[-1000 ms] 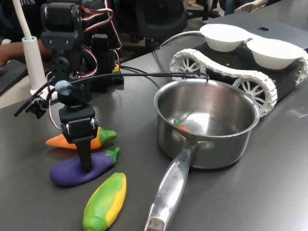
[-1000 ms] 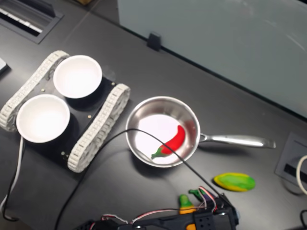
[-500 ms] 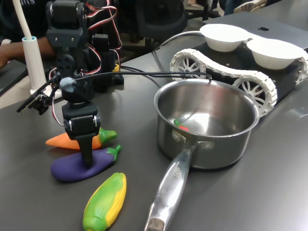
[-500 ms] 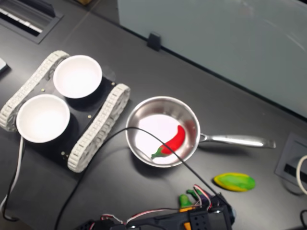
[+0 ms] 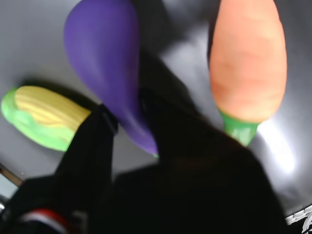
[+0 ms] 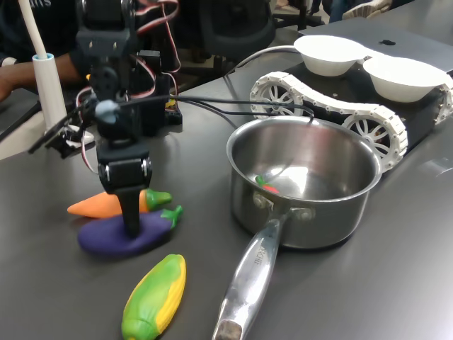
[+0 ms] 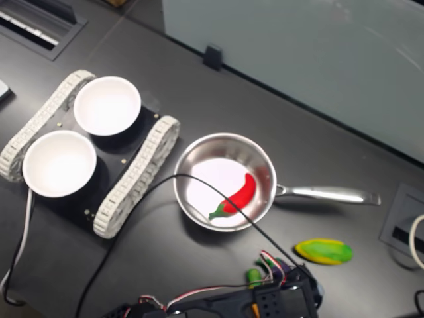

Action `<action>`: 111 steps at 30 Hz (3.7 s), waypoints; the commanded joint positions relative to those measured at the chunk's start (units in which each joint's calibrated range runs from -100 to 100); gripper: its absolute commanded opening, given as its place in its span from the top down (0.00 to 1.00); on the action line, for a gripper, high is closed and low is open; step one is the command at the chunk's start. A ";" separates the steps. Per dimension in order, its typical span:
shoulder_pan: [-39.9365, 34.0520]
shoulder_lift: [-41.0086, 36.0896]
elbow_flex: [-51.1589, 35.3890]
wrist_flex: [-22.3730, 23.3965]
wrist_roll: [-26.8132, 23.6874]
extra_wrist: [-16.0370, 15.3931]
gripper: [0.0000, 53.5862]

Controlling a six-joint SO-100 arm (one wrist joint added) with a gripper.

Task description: Pick up the brinjal and place them in the pan

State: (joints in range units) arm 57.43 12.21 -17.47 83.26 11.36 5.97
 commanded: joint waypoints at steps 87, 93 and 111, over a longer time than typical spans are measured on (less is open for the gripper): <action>-54.90 -58.89 46.59 -29.14 -13.77 2.85 0.99; -56.97 -62.69 52.59 -30.08 -13.58 3.02 0.99; -58.00 -68.17 59.49 -31.19 -13.97 3.02 0.87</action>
State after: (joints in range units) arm -0.44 -53.03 43.44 55.63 -1.93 8.26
